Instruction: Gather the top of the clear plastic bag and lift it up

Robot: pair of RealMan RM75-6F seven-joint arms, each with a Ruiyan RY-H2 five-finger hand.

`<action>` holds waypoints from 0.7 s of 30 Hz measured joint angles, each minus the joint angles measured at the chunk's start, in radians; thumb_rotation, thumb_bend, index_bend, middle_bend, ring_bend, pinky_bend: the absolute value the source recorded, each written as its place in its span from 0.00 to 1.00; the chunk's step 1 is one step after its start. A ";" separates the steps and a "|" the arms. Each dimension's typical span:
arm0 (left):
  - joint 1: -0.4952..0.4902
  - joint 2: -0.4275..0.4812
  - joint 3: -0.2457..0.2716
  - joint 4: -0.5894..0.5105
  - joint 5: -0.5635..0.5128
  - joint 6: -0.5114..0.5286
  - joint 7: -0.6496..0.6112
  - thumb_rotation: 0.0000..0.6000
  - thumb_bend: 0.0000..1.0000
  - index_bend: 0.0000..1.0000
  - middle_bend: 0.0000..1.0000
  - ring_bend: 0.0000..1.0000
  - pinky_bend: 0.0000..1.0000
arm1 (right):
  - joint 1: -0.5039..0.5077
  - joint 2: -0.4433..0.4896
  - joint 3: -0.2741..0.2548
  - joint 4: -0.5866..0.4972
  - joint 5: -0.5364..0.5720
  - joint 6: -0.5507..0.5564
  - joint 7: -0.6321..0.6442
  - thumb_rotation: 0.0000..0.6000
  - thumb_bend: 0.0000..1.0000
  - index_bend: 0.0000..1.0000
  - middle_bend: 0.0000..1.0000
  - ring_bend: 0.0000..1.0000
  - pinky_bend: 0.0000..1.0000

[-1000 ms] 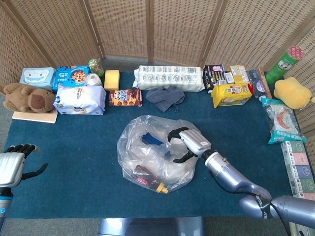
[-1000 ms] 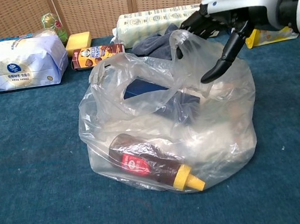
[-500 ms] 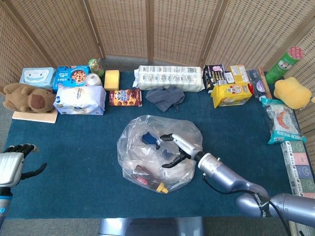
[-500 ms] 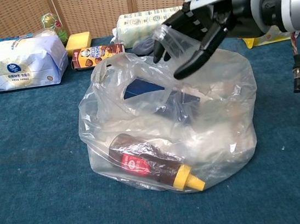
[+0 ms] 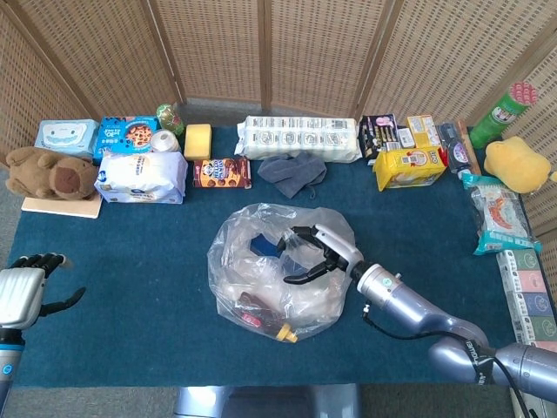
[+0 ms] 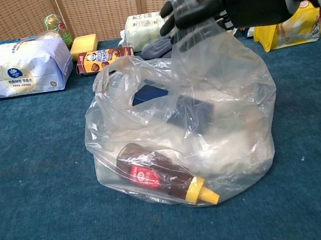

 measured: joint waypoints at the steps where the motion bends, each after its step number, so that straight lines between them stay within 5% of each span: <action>1: 0.000 0.000 0.000 -0.002 0.000 0.000 0.002 0.53 0.22 0.43 0.45 0.40 0.37 | -0.007 0.004 0.012 -0.001 -0.004 -0.009 0.046 1.00 0.13 0.41 0.42 0.37 0.27; 13: -0.008 0.005 0.000 -0.021 -0.004 -0.011 0.023 0.52 0.22 0.42 0.45 0.40 0.37 | -0.094 0.018 0.132 0.018 -0.103 -0.075 0.539 1.00 0.13 0.41 0.43 0.38 0.31; 21: -0.015 0.003 0.000 -0.030 -0.010 -0.022 0.034 0.52 0.22 0.43 0.45 0.40 0.37 | -0.132 0.016 0.167 0.041 -0.196 -0.067 0.844 1.00 0.13 0.40 0.43 0.38 0.33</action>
